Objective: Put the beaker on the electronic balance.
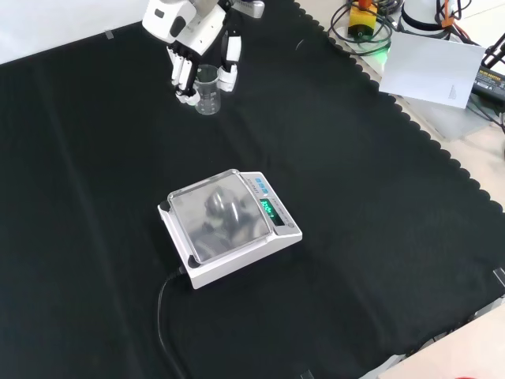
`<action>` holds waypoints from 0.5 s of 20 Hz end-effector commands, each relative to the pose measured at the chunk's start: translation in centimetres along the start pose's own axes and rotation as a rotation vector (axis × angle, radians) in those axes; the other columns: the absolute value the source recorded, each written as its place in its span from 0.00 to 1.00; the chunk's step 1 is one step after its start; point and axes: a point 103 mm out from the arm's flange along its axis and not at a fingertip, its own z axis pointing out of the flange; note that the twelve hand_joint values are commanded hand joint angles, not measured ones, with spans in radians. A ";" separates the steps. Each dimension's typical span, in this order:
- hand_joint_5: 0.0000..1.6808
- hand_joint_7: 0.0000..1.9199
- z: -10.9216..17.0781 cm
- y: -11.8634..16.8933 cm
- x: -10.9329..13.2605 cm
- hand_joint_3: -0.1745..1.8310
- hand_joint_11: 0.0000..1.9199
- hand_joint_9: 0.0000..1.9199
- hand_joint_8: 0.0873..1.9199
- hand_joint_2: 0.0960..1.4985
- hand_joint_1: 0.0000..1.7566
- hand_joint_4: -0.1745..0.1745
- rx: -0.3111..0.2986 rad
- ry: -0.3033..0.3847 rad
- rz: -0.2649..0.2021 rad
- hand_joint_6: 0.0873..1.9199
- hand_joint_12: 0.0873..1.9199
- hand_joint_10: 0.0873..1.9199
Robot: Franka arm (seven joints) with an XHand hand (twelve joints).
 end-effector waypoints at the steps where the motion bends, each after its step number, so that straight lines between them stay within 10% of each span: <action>1: 0.56 0.48 0.1 1.5 2.9 0.07 0.61 0.58 0.44 0.75 0.64 0.12 -0.001 -0.007 -0.050 0.54 0.47 0.36; 10: 0.56 0.49 0.7 5.7 7.5 0.07 0.61 0.58 0.44 0.75 0.64 0.12 0.012 -0.022 -0.128 0.54 0.47 0.36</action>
